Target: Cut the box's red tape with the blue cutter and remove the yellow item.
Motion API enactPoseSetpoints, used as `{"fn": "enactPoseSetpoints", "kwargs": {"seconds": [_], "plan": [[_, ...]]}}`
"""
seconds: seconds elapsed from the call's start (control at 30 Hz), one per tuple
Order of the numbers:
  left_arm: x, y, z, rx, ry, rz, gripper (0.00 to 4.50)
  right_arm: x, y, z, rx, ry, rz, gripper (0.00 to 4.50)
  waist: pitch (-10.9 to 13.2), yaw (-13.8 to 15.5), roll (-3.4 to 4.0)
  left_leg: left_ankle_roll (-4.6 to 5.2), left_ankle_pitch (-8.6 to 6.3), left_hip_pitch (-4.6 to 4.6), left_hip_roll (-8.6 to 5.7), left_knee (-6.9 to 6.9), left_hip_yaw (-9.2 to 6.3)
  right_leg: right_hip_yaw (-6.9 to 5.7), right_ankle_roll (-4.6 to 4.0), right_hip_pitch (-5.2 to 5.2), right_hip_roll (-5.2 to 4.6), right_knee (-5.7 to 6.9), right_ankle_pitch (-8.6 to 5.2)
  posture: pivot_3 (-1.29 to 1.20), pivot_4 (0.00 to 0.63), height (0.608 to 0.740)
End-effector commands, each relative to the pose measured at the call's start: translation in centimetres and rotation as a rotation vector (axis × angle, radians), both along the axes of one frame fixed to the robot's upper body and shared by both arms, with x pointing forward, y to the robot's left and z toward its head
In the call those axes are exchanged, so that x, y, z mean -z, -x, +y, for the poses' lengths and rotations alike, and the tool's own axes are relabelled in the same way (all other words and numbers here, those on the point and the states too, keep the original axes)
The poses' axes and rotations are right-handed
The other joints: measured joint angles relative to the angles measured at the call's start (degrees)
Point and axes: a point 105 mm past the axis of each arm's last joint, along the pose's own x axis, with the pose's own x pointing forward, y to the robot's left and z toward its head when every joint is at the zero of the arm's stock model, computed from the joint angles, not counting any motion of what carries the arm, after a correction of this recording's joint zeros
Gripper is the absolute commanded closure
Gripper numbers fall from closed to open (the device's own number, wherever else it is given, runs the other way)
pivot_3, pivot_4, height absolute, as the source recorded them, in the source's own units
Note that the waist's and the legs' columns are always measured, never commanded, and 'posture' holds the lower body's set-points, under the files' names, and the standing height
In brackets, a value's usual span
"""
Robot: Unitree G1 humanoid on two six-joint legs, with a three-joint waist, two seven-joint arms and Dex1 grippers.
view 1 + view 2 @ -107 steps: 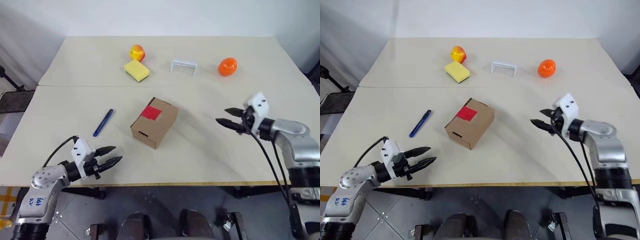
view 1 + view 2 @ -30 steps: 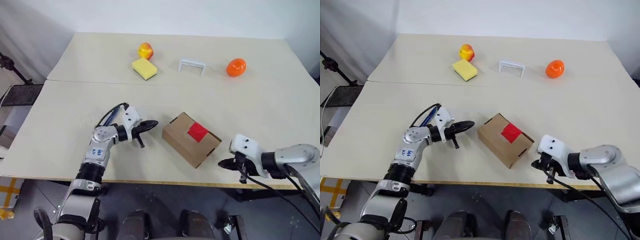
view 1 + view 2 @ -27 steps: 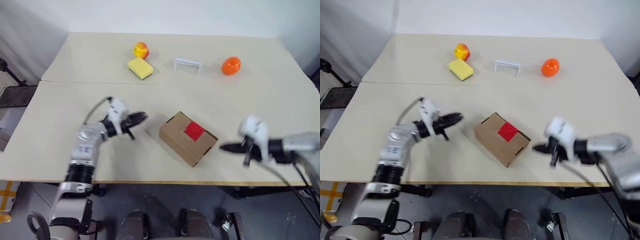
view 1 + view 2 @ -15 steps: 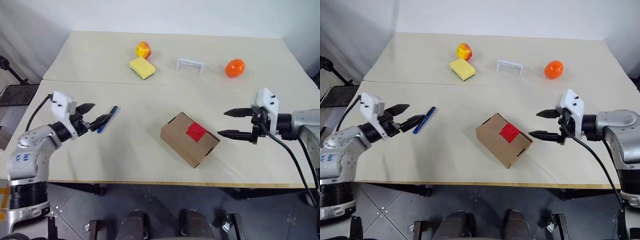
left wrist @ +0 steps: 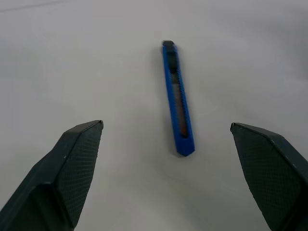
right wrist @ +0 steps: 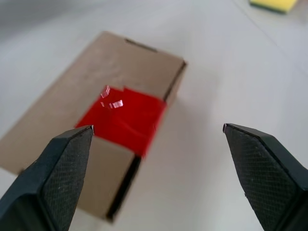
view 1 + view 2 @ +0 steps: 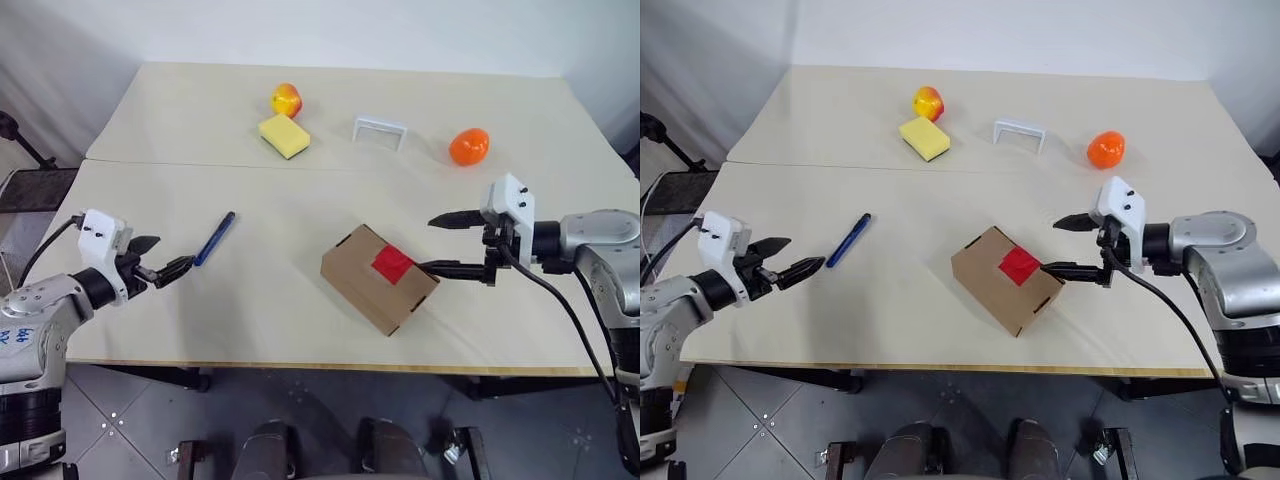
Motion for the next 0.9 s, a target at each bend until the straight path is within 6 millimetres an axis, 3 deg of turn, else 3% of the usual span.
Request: {"fn": "enactPoseSetpoints", "kwargs": {"seconds": [0.03, 0.27, 0.5, 0.67, 0.77, 0.87, 0.9], "plan": [[-0.3, -0.6, -0.3, 0.025, -0.018, -0.013, 0.00, -1.4, 0.4, 0.6, -0.022, -0.010, -0.055, 0.01, 0.0, 0.0, 0.00, 0.00, 0.00, 0.00, -0.01, 0.00, 0.00, 0.00, 0.00, -0.01, 0.00, 0.01, 0.00, 0.00, 0.150, 0.740], [1.8, -3.7, -0.8, 0.059, -0.109, 0.039, 0.00, -1.3, 0.7, 0.3, 0.000, -0.015, -0.061, 0.01, 0.0, 0.3, -0.01, 0.00, 0.00, 0.00, -0.04, 0.01, 0.04, -0.02, 0.00, -0.02, 0.00, 0.06, 0.00, 0.00, 0.150, 0.740], [2.4, -4.2, -0.9, 0.096, -0.133, 0.085, 0.00, -1.3, 0.9, 0.1, 0.025, -0.019, -0.063, 0.01, 0.0, 0.6, 0.00, 0.00, 0.00, 0.03, -0.04, 0.04, 0.07, -0.02, 0.00, -0.02, 0.00, 0.12, 0.00, 0.00, 0.150, 0.740], [4.0, -4.8, -0.8, 0.093, -0.198, 0.141, 0.00, -1.1, 0.7, 0.3, 0.027, -0.022, -0.061, 0.01, 0.0, 1.2, 0.06, 0.01, 0.01, 0.05, -0.05, 0.08, 0.10, 0.01, 0.00, -0.02, 0.00, 0.15, 0.00, 0.00, 0.150, 0.740], [4.6, -4.8, -1.1, 0.106, -0.204, 0.182, 0.53, -1.2, 0.5, 0.4, 0.028, -0.026, -0.065, 0.00, -0.1, 1.2, 0.10, 0.01, 0.06, 0.07, -0.05, 0.10, 0.10, 0.03, 0.00, 0.00, 0.00, 0.18, 0.00, 0.00, 0.150, 0.740], [4.6, -5.0, -1.4, 0.113, -0.208, 0.188, 1.34, -1.3, 0.4, 0.4, 0.030, -0.027, -0.068, 0.00, -0.1, 1.2, 0.22, 0.00, 0.11, 0.11, -0.04, 0.10, 0.14, 0.08, 0.00, 0.00, 0.00, 0.21, 0.00, 0.00, 0.150, 0.740], [4.7, -5.0, -1.5, 0.115, -0.208, 0.193, 1.34, -1.3, 0.4, 0.4, 0.031, -0.027, -0.069, 0.00, -0.1, 1.2, 0.24, -0.01, 0.12, 0.12, -0.04, 0.10, 0.14, 0.08, 0.00, 0.01, 0.00, 0.21, 0.00, 0.00, 0.150, 0.740]]}}
